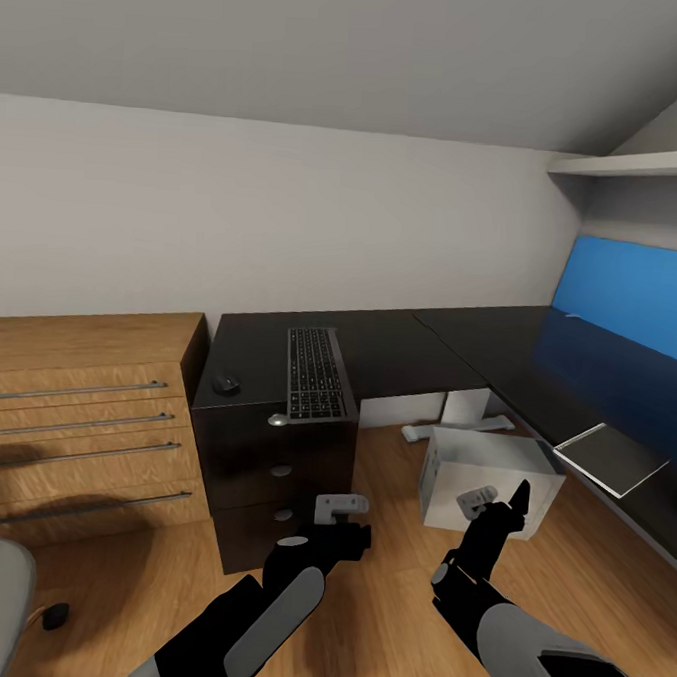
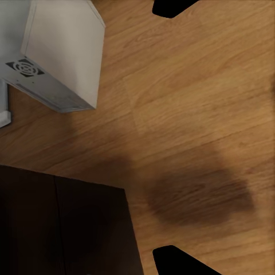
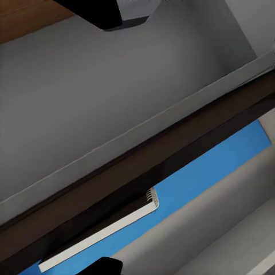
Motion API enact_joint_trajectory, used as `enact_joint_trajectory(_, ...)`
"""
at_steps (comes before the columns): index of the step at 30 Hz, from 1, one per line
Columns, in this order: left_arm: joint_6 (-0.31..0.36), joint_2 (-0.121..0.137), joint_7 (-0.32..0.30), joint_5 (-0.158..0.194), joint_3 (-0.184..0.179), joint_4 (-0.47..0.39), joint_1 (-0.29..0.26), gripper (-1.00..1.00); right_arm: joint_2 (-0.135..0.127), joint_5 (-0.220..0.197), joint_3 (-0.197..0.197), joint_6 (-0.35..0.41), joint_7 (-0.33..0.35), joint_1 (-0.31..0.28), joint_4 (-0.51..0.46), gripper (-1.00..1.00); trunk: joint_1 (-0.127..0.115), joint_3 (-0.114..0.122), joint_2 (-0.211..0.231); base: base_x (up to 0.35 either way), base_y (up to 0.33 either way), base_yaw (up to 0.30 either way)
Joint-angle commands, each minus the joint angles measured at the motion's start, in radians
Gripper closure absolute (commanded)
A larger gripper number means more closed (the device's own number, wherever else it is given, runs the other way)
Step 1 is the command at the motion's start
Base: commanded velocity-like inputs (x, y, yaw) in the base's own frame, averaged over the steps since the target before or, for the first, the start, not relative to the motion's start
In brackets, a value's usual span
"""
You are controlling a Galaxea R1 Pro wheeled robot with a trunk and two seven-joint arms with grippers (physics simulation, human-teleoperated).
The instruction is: In the bedroom, organize the workspace by keeping the computer under the desk, ensuring the monitor is on the desk, placing the keyboard on the desk next to the monitor, placing the mouse on the desk next to the keyboard, moving the folder from the swivel chair onto the desk next to the mouse, stacking the notebook on top of the folder with the pen on top of the notebook, and positioning the swivel chair next to the desk.
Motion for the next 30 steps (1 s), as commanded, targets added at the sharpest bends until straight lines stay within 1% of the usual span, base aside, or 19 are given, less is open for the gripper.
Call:
enact_joint_trajectory(1,0.001,0.0,0.008,0.007,-0.001,-0.001,-0.001,-1.0,0.0,0.006,-0.005,0.005,-0.003,-0.001,0.0,-1.0,0.0,-0.001,0.0,0.0,0.0,0.0)
enact_joint_trajectory(11,0.001,0.0,0.008,0.007,-0.001,-0.001,-0.001,-1.0,0.001,0.005,-0.006,0.005,-0.008,0.001,0.002,-1.0,0.0,-0.001,0.0,0.0,0.0,0.0)
enact_joint_trajectory(16,0.001,0.0,0.008,0.007,-0.002,0.0,-0.001,-1.0,0.002,0.005,-0.006,0.006,-0.064,0.011,0.002,-1.0,0.0,-0.001,0.0,0.055,-0.058,0.0)
enact_joint_trajectory(19,0.001,0.0,0.008,0.007,-0.002,0.0,-0.001,-1.0,0.001,0.005,-0.006,0.006,-0.075,0.02,0.002,-1.0,0.0,-0.001,0.0,0.159,-0.164,0.0)
enact_joint_trajectory(23,0.001,0.0,0.008,0.008,-0.002,0.0,-0.001,-1.0,-0.001,0.015,-0.005,0.006,-0.083,0.032,0.002,-1.0,0.0,-0.001,0.0,0.065,-0.066,0.0)
enact_joint_trajectory(26,0.001,0.0,0.008,0.009,-0.002,0.002,-0.001,-1.0,-0.003,0.031,-0.005,0.007,-0.084,0.035,0.001,-1.0,0.0,-0.001,0.0,0.024,-0.025,0.0)
enact_joint_trajectory(30,0.001,0.0,0.008,0.008,-0.002,0.012,-0.001,-1.0,-0.006,0.036,-0.006,0.009,-0.08,0.036,0.001,-1.0,0.0,-0.001,0.0,0.009,-0.009,0.0)
